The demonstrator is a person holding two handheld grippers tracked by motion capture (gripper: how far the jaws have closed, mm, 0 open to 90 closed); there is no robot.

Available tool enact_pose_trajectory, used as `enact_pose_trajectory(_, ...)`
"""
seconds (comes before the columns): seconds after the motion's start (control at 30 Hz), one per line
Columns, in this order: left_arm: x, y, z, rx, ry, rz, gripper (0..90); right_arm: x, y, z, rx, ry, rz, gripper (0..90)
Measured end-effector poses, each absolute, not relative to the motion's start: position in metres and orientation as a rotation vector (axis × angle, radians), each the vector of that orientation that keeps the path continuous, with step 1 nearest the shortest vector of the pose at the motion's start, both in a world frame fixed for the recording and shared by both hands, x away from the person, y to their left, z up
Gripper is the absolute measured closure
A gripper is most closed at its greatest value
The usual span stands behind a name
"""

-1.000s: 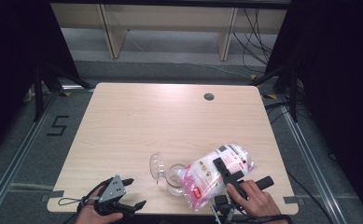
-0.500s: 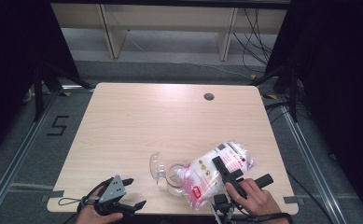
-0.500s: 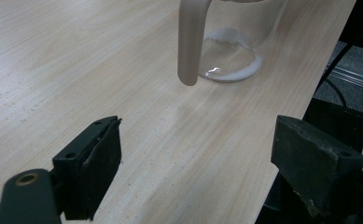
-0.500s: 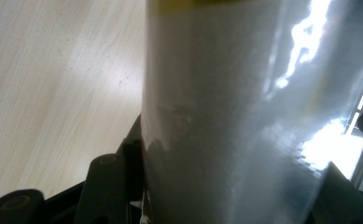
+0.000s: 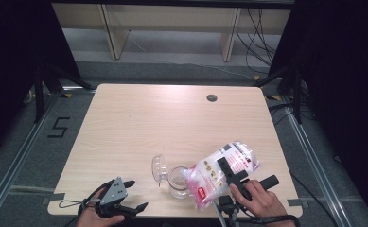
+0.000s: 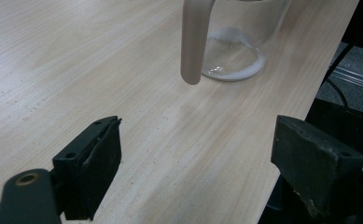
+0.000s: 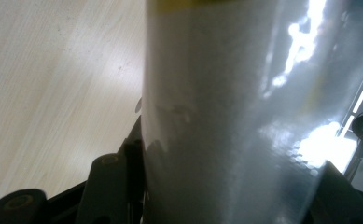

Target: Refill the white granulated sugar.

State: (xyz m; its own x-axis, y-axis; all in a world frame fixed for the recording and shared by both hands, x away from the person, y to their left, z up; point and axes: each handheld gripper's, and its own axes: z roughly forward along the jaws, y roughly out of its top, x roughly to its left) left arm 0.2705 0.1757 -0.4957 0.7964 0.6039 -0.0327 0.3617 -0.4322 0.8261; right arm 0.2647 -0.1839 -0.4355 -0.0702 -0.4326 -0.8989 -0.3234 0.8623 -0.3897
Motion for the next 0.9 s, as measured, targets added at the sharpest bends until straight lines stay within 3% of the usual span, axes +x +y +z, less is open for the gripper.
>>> enact_pose_trajectory(0.9,0.2695,0.1752,-0.4944,2.060,0.706,0.335,15.8,0.2644,-0.1840,-0.4399,-0.582,1.687,-0.099,51.8)
